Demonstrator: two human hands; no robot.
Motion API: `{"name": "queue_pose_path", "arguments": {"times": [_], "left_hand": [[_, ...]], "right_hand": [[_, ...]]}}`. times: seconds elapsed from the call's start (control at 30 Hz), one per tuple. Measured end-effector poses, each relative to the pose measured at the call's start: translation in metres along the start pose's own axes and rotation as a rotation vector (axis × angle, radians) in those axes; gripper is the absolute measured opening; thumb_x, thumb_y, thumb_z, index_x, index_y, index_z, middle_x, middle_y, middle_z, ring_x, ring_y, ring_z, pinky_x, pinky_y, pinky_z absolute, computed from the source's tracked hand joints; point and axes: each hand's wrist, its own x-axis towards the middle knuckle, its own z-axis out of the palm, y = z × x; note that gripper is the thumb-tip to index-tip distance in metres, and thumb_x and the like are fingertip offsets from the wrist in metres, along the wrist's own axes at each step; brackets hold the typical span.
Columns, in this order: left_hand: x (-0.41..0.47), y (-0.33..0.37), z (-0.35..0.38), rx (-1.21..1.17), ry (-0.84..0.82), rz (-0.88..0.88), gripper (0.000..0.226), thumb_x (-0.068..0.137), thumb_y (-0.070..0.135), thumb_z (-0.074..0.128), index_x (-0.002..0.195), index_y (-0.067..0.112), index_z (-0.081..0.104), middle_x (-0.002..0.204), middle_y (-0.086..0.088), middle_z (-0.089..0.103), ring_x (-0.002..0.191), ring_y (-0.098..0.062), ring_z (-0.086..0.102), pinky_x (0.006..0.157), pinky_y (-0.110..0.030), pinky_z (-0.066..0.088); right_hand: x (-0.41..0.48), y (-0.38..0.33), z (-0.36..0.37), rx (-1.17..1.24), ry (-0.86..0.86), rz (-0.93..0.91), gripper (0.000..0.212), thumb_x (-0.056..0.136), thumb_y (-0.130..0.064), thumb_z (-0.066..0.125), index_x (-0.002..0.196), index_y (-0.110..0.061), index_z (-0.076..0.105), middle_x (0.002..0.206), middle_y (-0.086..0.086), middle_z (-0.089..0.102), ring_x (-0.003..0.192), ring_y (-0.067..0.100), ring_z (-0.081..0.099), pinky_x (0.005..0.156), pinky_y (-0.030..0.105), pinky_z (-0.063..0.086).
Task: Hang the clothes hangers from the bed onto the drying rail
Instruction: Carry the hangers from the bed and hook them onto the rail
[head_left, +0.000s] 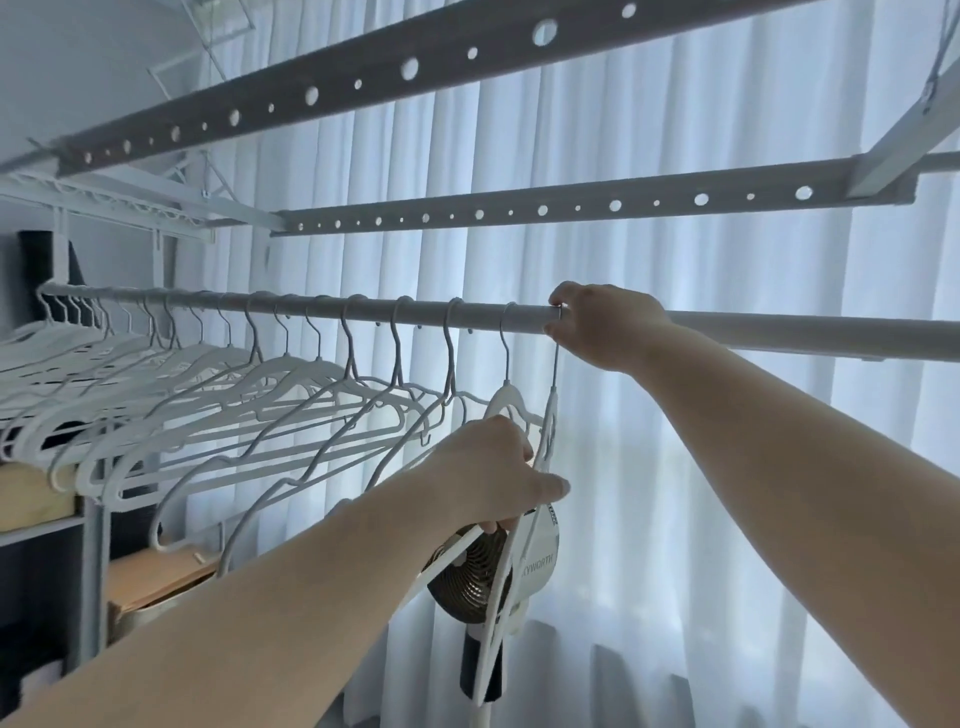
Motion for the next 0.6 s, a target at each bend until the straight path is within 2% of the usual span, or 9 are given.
{"name": "queue_pose_path", "arguments": {"times": [0.1,0.2,0.3,0.4,0.47,0.53,0.6], "left_hand": [[-0.015,-0.007,0.001,-0.025,-0.060,-0.020,0.043,0.082,0.030,0.060,0.121,0.013,0.052,0.080,-0.005,0.069,0.049,-0.016,0.056,0.061,-0.022,0.051],[-0.029,-0.017,0.001,-0.033,-0.071,0.004,0.034,0.079,0.020,0.056,0.112,0.012,0.059,0.086,-0.009,0.071,0.058,-0.021,0.057,0.069,-0.030,0.056],[-0.041,-0.025,-0.001,-0.006,-0.021,0.058,0.025,0.079,0.015,0.052,0.099,0.005,0.064,0.085,-0.012,0.069,0.069,-0.023,0.058,0.072,-0.033,0.055],[-0.048,-0.034,-0.004,0.011,0.039,0.085,0.019,0.084,0.015,0.048,0.091,0.005,0.063,0.083,-0.011,0.066,0.083,-0.026,0.066,0.056,-0.025,0.046],[-0.051,-0.040,-0.006,0.012,0.072,0.095,0.019,0.085,0.015,0.046,0.089,0.006,0.062,0.078,-0.008,0.067,0.078,-0.024,0.068,0.051,-0.022,0.041],[-0.054,-0.045,-0.009,0.004,0.103,0.101,0.021,0.085,0.014,0.045,0.091,0.006,0.064,0.078,-0.010,0.070,0.074,-0.024,0.068,0.056,-0.024,0.047],[-0.055,-0.049,-0.011,0.001,0.143,0.109,0.022,0.085,0.014,0.045,0.092,0.005,0.064,0.081,-0.013,0.071,0.077,-0.026,0.067,0.062,-0.028,0.051]], "right_hand": [[-0.001,-0.003,0.000,-0.009,0.001,0.020,0.033,0.097,-0.032,0.034,0.125,-0.018,0.044,0.119,0.005,0.057,0.106,0.026,0.054,0.074,0.028,0.034],[-0.002,-0.006,0.000,-0.028,0.004,0.037,0.034,0.097,-0.032,0.035,0.125,-0.017,0.044,0.120,0.006,0.057,0.106,0.027,0.054,0.075,0.028,0.034],[-0.004,-0.007,0.001,-0.044,0.020,0.055,0.034,0.097,-0.032,0.035,0.125,-0.016,0.044,0.120,0.006,0.058,0.106,0.028,0.054,0.076,0.029,0.033],[-0.006,-0.009,0.002,-0.050,0.031,0.075,0.033,0.098,-0.031,0.034,0.125,-0.015,0.045,0.121,0.007,0.058,0.108,0.028,0.053,0.077,0.030,0.031],[-0.008,-0.011,0.002,-0.066,0.032,0.083,0.034,0.098,-0.030,0.033,0.126,-0.015,0.044,0.125,0.007,0.056,0.111,0.029,0.051,0.079,0.031,0.032],[-0.008,-0.012,0.002,-0.076,0.032,0.086,0.035,0.098,-0.030,0.033,0.127,-0.014,0.044,0.126,0.007,0.055,0.113,0.029,0.050,0.084,0.033,0.034],[-0.008,-0.013,0.002,-0.075,0.030,0.088,0.035,0.098,-0.030,0.033,0.128,-0.014,0.044,0.127,0.008,0.055,0.114,0.030,0.049,0.088,0.034,0.035]]}}
